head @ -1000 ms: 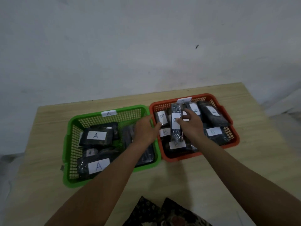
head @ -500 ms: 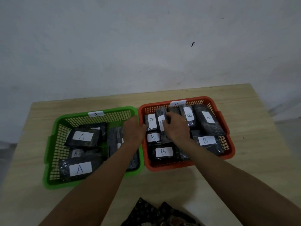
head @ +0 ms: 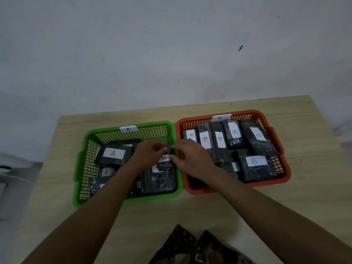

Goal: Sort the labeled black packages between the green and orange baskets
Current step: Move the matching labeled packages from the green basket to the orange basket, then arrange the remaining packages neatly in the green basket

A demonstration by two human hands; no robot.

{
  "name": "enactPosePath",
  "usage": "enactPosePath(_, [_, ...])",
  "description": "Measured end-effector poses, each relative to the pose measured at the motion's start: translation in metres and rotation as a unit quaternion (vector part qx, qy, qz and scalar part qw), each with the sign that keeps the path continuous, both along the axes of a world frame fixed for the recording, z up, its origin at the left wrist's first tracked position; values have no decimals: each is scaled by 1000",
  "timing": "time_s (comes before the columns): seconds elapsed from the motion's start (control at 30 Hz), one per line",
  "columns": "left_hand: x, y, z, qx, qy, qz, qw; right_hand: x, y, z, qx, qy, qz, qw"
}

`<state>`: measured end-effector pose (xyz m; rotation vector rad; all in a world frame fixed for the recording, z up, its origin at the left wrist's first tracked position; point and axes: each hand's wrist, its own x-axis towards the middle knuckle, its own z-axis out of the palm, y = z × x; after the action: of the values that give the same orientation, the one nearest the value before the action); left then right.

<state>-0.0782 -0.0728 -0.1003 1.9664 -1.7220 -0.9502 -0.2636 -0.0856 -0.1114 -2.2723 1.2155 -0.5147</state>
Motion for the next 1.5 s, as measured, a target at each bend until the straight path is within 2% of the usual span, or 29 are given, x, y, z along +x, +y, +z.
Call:
enactPosePath(0.1, [11,13,-4,-4,12,9,1000,17,7,-8,27,93,79,992])
enactPosePath(0.2, [19,23,-9,13,29,17,999,26,8,-13,9,167,91,982])
enactPosePath(0.37, [31,27,-14,85,120,89,985,31,3,-6,22,143,113,983])
enactPosePath(0.53, [35,27,-20,111,152,99,977,27,14,-8,-19,158,64,985])
enactPosePath(0.6, [40,25,-20,94,125,80,984,30,20,-10,-59,155,31,986])
enactPosePath(0.7, [55,16,-18,-23,27,36,999,37,18,-10,-64,135,-2,989])
enactPosePath(0.77, [70,4,-16,-118,-33,23,992,43,10,-7,-46,108,-2,993])
enactPosePath(0.83, [84,-11,-15,-173,-86,6,981,49,-1,-5,-20,80,1,997])
enactPosePath(1.0, [111,-47,-23,-158,-178,-47,970,67,-45,-5,36,74,10,997])
enactPosePath(1.17, [138,-66,-37,-98,-156,-37,982,86,-80,-8,74,141,72,985])
enactPosePath(1.3, [149,-72,-40,-117,-117,-59,985,96,-87,-15,97,211,95,968])
enactPosePath(1.43, [149,-68,-43,-138,-93,-59,984,101,-76,-23,43,283,116,951])
enactPosePath(1.5, [149,-68,-44,-139,-92,-68,984,99,-72,-25,12,289,102,952])
